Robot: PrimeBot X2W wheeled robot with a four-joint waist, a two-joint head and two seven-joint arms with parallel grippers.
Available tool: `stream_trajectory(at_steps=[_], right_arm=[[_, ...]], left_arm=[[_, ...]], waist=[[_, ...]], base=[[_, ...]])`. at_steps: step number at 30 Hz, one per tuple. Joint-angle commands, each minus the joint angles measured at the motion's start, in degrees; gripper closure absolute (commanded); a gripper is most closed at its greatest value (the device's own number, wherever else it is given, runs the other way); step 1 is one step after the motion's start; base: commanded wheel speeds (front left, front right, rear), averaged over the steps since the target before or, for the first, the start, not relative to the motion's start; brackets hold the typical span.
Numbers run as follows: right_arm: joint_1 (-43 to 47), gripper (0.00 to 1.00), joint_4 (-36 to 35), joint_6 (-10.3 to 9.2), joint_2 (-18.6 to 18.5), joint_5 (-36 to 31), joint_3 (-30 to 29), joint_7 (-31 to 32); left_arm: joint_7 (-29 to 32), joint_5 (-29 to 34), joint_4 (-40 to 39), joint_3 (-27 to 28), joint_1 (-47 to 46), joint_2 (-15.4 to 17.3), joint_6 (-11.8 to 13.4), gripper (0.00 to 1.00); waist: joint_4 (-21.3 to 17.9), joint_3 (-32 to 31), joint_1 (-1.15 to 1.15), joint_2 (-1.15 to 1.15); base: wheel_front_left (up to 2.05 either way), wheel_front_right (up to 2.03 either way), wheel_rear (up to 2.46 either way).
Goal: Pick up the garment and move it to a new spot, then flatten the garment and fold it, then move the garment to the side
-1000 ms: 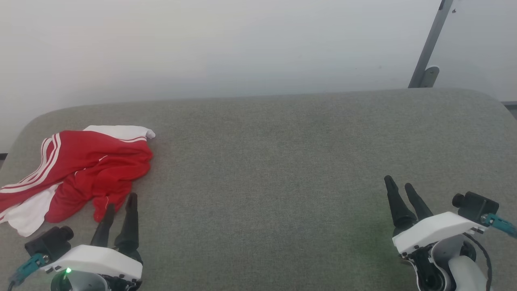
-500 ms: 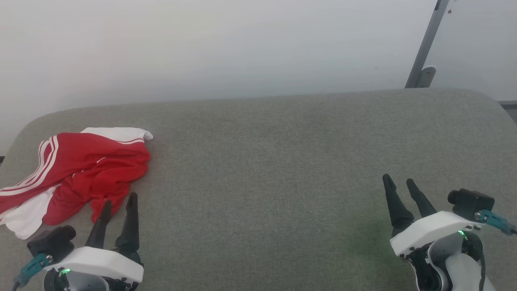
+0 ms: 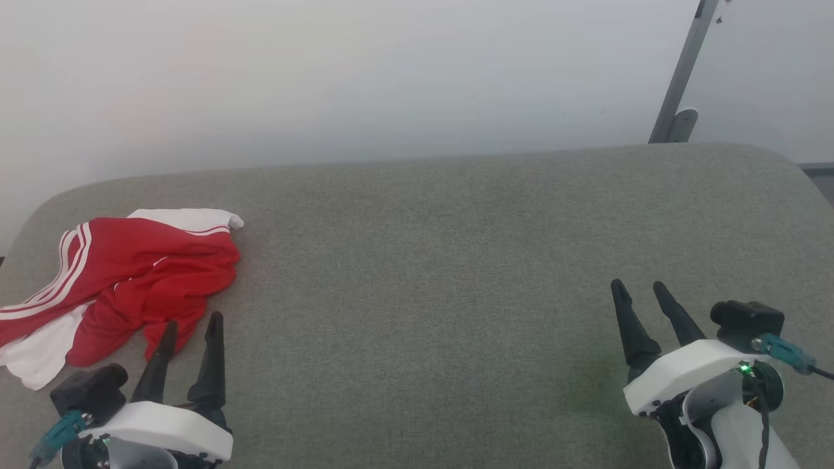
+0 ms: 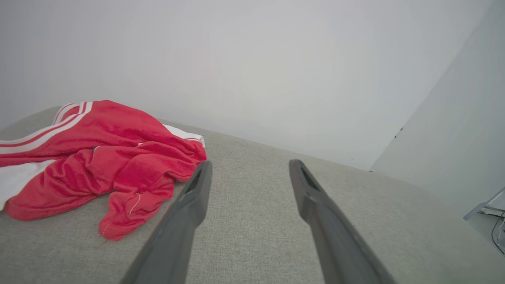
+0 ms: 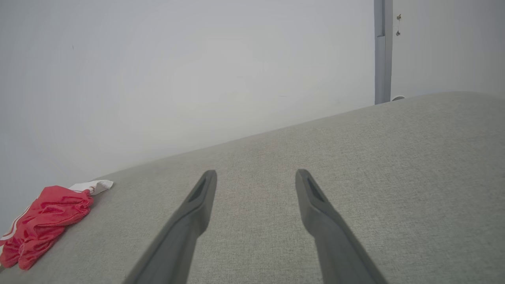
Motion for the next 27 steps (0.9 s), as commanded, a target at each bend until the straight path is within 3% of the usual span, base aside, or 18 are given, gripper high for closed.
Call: stream_trajectory(at_steps=[1,27], right_arm=[[-0.8,0.00,-0.4,0.15,-0.2,-0.9,0.2,-0.5],[-1.3,0.00,0.4,0.17,-0.4,-12.4,1.5,-3.1]], left_arm=[[-0.5,0.7,-0.4,0.1,0.2,0.3,-0.3,0.00],[-3.5,8.7,0.1,0.4,1.5,1.6,-0.7,0.00]], waist=[[0.0,0.0,0.00,0.00],[-0.8,-0.7,0.00,0.00]], base=[[0.00,0.00,0.00],[0.00,0.00,0.00]])
